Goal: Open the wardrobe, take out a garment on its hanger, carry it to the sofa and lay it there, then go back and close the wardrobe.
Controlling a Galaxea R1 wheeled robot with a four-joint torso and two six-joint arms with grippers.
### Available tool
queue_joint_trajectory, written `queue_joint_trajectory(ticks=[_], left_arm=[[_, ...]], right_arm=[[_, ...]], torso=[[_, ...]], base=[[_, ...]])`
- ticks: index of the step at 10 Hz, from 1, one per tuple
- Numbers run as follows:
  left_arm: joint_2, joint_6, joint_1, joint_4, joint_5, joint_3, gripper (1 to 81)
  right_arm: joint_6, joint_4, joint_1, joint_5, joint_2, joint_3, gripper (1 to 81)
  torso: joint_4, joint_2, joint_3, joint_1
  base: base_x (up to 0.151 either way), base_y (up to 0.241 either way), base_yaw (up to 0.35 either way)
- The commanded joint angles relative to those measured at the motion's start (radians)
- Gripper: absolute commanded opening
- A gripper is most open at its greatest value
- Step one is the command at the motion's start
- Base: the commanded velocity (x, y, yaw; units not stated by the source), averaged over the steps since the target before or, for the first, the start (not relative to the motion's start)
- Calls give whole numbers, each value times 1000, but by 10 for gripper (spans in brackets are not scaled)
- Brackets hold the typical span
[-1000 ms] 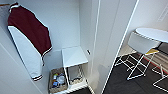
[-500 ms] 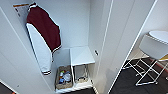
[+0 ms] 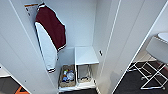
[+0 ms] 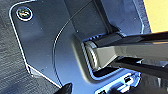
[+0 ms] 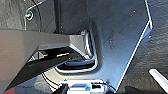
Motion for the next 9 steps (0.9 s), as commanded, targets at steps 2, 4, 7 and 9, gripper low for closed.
queue_joint_trajectory(ticks=[2,4,7,9], left_arm=[[4,4,-12,6,38,-2,811],[4,2,-12,3,38,-2,811],[4,-1,-12,-6,38,-2,811],[4,-4,-12,-7,38,-2,811]], right_arm=[[-1,-4,6,-62,6,0,811],[-1,-5,8,-62,6,5,811],[-1,-4,8,-62,6,5,811],[-3,-7,8,-62,6,3,811]], torso=[[0,0,0,0],[0,0,0,0],[0,0,0,0],[0,0,101,0]], base=[[0,0,0],[0,0,0],[0,0,0],[0,0,0]])
